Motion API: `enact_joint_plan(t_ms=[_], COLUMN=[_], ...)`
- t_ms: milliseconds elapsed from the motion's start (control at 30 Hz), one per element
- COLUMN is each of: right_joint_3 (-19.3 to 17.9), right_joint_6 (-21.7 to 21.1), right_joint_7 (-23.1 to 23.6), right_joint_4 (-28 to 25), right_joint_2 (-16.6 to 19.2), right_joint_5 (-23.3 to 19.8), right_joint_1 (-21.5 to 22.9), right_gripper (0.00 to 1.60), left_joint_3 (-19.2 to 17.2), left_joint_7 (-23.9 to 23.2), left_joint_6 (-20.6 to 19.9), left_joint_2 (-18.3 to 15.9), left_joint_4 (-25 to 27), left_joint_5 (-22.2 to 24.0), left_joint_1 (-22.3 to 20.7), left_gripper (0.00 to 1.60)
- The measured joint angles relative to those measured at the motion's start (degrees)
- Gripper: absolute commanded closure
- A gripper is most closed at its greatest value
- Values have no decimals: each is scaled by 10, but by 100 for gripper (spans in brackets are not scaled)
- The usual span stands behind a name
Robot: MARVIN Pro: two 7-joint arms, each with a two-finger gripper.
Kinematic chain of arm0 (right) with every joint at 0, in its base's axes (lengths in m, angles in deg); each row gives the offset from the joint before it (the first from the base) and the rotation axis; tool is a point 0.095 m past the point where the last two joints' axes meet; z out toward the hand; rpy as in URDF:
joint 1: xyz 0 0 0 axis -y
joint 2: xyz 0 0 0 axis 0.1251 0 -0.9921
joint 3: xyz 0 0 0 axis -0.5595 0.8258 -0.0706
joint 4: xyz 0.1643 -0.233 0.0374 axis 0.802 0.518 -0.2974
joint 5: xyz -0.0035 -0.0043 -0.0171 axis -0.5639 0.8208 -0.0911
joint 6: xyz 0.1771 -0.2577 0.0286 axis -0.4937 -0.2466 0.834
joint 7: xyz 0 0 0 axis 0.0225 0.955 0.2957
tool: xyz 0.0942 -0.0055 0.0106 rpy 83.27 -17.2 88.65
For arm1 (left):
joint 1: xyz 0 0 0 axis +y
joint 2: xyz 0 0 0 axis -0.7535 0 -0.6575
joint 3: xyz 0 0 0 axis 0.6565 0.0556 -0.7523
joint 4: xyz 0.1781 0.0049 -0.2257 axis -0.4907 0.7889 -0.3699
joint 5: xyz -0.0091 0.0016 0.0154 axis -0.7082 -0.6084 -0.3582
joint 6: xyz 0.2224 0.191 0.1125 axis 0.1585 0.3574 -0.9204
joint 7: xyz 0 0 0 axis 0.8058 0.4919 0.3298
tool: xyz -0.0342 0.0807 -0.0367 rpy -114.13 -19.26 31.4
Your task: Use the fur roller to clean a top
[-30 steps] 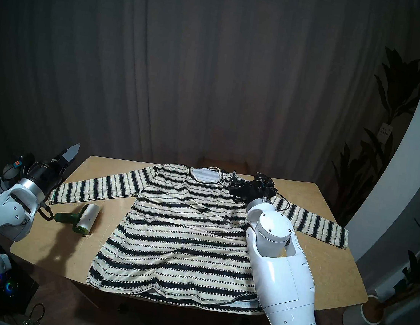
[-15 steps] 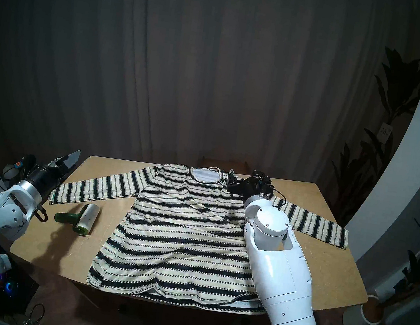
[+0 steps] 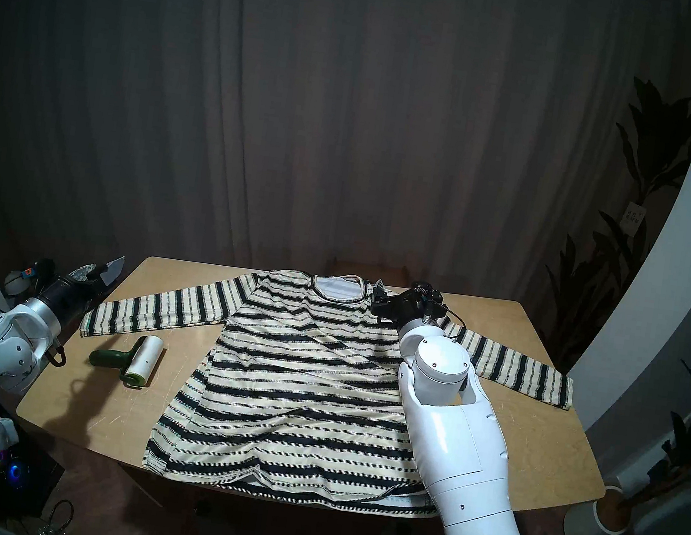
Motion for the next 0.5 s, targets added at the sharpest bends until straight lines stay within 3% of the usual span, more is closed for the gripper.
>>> enact_joint_plan(t_ms=[500], right_joint_3=[20], right_joint_6=[0], right_joint_7=[-18], right_joint_4=[57], right_joint_2=[-10], right_joint_5=[1], right_joint_1=[18], right_gripper=[0], left_joint_3=[4], left_joint_7=[39], left_joint_6=[-14], left_joint_2=[0], left_joint_4=[-33], left_joint_5=[-64], left_joint_1=[-11], left_gripper=[0])
